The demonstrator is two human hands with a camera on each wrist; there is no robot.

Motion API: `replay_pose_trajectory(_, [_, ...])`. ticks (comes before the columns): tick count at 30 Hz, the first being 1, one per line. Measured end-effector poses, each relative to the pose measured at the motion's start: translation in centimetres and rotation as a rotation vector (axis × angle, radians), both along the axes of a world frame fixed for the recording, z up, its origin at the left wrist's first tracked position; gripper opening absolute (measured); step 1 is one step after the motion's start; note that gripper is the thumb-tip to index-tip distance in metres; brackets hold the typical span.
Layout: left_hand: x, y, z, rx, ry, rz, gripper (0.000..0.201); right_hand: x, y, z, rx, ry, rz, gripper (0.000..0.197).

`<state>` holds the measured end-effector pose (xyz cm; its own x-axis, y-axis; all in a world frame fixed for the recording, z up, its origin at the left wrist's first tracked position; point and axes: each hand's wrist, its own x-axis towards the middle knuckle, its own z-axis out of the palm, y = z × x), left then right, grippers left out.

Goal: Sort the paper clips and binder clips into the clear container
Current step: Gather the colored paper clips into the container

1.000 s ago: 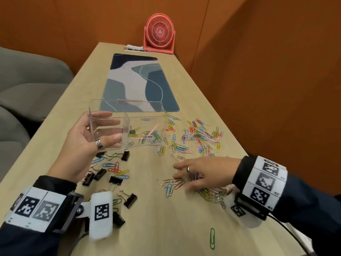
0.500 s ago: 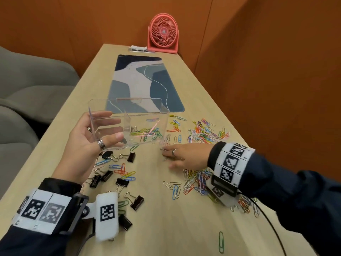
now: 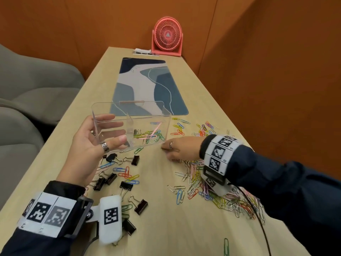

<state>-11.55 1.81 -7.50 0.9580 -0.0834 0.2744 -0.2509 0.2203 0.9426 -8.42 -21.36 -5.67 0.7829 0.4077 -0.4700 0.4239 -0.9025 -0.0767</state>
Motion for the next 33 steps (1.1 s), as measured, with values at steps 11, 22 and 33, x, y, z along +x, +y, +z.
replay_pose_trajectory(11, [-0.3,-0.7,0.0,0.038,-0.002,-0.04,0.079,-4.3,-5.7,0.8,0.144,0.076,-0.115,0.064])
replay_pose_trajectory(22, [-0.5,-0.7,0.2,0.051,-0.009,-0.053,0.079,-5.0,-5.0,-0.9,0.268,0.073,-0.134,0.036])
replay_pose_trajectory(33, [-1.0,-0.9,0.7,0.073,-0.015,-0.088,0.085,-4.5,-5.2,-0.4,0.408,0.027,-0.293,0.008])
